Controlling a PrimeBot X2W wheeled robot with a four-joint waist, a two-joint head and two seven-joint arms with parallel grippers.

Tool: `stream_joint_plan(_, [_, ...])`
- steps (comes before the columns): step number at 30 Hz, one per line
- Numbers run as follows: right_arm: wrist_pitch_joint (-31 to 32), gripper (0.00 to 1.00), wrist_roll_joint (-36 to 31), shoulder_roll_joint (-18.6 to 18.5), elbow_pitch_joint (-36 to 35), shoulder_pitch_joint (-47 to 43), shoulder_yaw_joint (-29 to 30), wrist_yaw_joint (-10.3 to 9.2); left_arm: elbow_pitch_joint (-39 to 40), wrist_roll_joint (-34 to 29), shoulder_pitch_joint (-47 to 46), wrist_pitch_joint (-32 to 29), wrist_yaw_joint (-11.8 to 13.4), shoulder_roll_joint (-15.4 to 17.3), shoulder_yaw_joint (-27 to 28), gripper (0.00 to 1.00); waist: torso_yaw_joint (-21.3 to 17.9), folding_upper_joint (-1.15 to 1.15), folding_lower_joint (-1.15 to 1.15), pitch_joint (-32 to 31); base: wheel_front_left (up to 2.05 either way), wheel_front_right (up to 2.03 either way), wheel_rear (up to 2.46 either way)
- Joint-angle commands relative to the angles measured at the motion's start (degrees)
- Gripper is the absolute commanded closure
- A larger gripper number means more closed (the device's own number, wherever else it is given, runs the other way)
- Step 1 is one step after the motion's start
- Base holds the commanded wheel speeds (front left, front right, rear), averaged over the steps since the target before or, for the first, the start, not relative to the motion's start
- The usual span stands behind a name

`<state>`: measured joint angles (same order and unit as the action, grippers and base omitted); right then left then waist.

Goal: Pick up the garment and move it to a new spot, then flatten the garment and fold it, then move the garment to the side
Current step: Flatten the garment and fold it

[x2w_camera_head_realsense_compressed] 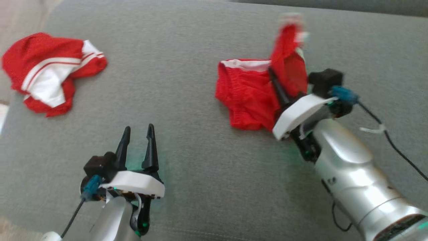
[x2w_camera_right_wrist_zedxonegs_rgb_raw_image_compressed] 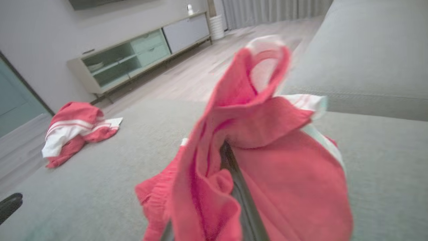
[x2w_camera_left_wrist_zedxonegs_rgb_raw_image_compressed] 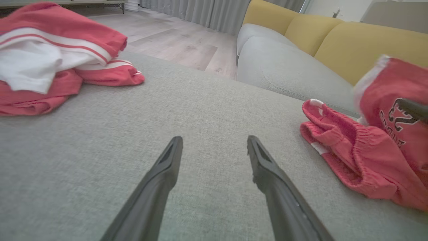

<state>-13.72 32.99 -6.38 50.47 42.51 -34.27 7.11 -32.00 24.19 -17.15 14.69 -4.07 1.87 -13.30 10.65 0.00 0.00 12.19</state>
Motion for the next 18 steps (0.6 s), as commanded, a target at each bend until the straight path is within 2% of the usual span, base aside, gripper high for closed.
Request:
stream_joint_plan(1, [0.73,1.00,-0.74,1.71,-0.48,1.19,-2.39,0.37,1.07,0.29,-0.04,0.30,0.14,1.01,0.80,0.00,2.06,0.00,0.00,-0.55,0.00,0.00,0.00])
stream_joint_plan(2, [1.18,0.56,-0.80,2.13,0.33,0.98,-3.07,0.37,0.97,0.34,0.04,0.30,0.20,1.01,0.57,0.00,2.59,0.00,0.00,-0.67,0.00,0.00,0.00])
stream_joint_plan(3, [1.25,0.00,-0.66,2.49,0.93,0.79,-3.45,0.37,0.88,0.41,0.13,0.30,0.26,1.01,0.37,0.00,3.03,0.00,0.00,-0.76,0.00,0.00,0.00])
stream_joint_plan(8, [0.34,0.00,0.64,3.29,2.20,-0.65,-4.52,0.37,0.99,-0.51,0.28,0.30,0.80,1.01,0.57,0.00,3.47,0.00,0.00,-1.32,0.00,0.00,0.00])
stream_joint_plan(14, [-1.00,0.00,3.44,3.42,-1.55,-3.76,-4.50,0.37,2.09,-2.68,1.19,0.30,1.58,1.01,2.47,0.00,1.01,0.00,0.00,-2.30,0.00,0.00,0.00])
stream_joint_plan(18, [-1.24,0.00,2.53,1.37,-5.59,-6.12,1.11,0.37,3.54,-5.37,1.80,0.30,2.60,1.01,4.53,0.00,-1.63,0.00,0.00,-2.60,0.00,0.00,0.00])
